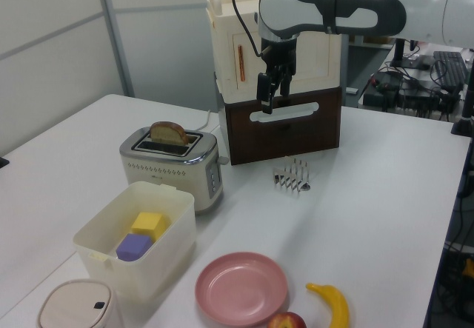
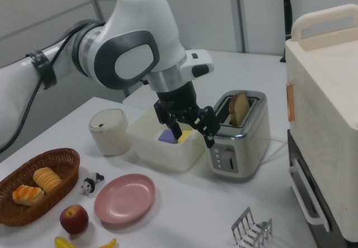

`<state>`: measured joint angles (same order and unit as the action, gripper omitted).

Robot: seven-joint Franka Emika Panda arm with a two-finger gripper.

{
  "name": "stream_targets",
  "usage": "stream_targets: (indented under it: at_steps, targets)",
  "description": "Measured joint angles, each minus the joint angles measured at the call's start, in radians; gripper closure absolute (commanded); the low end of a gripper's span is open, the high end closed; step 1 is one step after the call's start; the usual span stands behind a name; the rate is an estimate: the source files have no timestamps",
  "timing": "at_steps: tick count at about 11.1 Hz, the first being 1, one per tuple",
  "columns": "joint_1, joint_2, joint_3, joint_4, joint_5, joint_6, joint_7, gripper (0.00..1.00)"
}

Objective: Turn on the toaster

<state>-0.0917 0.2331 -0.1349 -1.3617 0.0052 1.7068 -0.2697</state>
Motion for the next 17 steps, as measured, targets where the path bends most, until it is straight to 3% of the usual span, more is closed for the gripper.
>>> stream_targets:
  at_steps: [4, 6, 7, 15, 17]
  targets:
    - [0.049, 0.0, -0.035, -0.004, 0.0, 0.0, -0.001, 0.0]
    - [0.076, 0.002, -0.06, -0.005, 0.0, 0.0, -0.001, 0.87]
    - [0.077, 0.004, -0.061, -0.007, 0.0, -0.001, -0.001, 1.0]
    - [0.077, 0.009, -0.063, -0.013, 0.017, -0.001, -0.001, 1.0]
    - [0.074, 0.012, -0.067, -0.013, 0.068, 0.006, -0.001, 1.0]
